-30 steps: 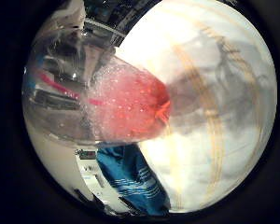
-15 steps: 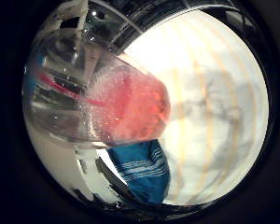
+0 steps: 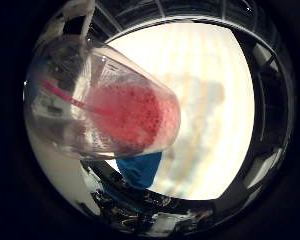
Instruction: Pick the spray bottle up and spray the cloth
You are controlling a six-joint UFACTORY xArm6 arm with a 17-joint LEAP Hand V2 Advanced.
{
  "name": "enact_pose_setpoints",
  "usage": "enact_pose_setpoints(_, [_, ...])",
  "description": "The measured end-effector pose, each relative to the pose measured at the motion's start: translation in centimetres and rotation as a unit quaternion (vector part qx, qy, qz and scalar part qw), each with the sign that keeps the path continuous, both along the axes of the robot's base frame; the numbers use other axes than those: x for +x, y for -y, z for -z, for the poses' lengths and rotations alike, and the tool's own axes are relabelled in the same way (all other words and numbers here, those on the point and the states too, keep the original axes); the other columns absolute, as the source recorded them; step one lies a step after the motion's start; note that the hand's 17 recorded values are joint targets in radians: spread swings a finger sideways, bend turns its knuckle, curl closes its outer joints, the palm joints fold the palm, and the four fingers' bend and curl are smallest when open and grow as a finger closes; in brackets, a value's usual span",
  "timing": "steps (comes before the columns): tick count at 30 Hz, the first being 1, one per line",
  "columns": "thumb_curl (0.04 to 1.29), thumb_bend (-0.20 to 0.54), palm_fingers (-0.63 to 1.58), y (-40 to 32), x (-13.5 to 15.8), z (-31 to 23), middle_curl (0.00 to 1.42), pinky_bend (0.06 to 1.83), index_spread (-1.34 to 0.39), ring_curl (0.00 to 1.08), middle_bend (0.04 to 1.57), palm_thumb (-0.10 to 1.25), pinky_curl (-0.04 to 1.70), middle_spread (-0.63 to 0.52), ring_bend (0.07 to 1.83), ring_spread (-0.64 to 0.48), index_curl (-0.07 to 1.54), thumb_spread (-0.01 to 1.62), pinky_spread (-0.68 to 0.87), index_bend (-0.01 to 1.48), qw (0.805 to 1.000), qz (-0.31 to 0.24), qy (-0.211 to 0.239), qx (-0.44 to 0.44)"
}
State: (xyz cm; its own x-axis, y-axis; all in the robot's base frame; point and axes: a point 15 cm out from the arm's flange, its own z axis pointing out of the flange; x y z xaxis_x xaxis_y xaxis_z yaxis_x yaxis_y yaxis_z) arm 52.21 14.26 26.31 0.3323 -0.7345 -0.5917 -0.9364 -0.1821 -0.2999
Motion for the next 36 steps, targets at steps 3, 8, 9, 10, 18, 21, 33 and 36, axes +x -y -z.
enact_pose_setpoints(3, [0.72,-0.012,1.19,-1.2,-1.1,0.1,0.58,0.95,-0.17,0.62,1.38,1.08,1.51,-0.06,1.47,-0.15,0.69,1.02,-0.14,1.21,0.999,-0.023,-0.005,-0.045])
enact_pose_setpoints(8, [0.72,-0.012,1.19,-3.6,-2.9,0.5,0.58,0.94,-0.17,0.61,1.37,1.08,1.52,-0.06,1.47,-0.15,0.69,1.02,-0.14,1.21,0.992,-0.063,-0.011,-0.108])
enact_pose_setpoints(9, [0.72,-0.012,1.19,-3.7,-3.1,0.5,0.58,0.94,-0.17,0.61,1.37,1.08,1.52,-0.06,1.47,-0.15,0.69,1.02,-0.14,1.21,0.990,-0.069,-0.011,-0.122])
enact_pose_setpoints(10, [0.72,-0.014,1.19,-4.0,-3.2,0.3,0.58,0.94,-0.17,0.61,1.37,1.08,1.52,-0.06,1.47,-0.15,0.69,1.02,-0.14,1.21,0.988,-0.075,-0.008,-0.135])
enact_pose_setpoints(18, [0.73,-0.014,1.19,-6.1,-3.7,-0.4,0.58,0.94,-0.17,0.61,1.37,1.07,1.53,-0.06,1.47,-0.15,0.69,1.00,-0.14,1.21,0.969,-0.101,0.009,-0.225])
enact_pose_setpoints(21, [0.73,-0.013,1.19,-6.1,-3.6,-0.2,0.58,0.94,-0.17,0.61,1.37,1.07,1.53,-0.06,1.47,-0.15,0.69,1.00,-0.14,1.21,0.956,-0.105,0.020,-0.273])
enact_pose_setpoints(33, [0.73,-0.014,1.19,-7.9,-1.4,1.9,0.58,0.94,-0.17,0.61,1.37,1.06,1.53,-0.06,1.47,-0.15,0.69,1.00,-0.15,1.21,0.889,-0.131,0.054,-0.435])
enact_pose_setpoints(36, [0.73,-0.013,1.19,-9.3,-1.7,2.7,0.58,0.94,-0.17,0.61,1.37,1.06,1.52,-0.06,1.47,-0.15,0.69,1.00,-0.15,1.21,0.879,-0.143,0.048,-0.453])
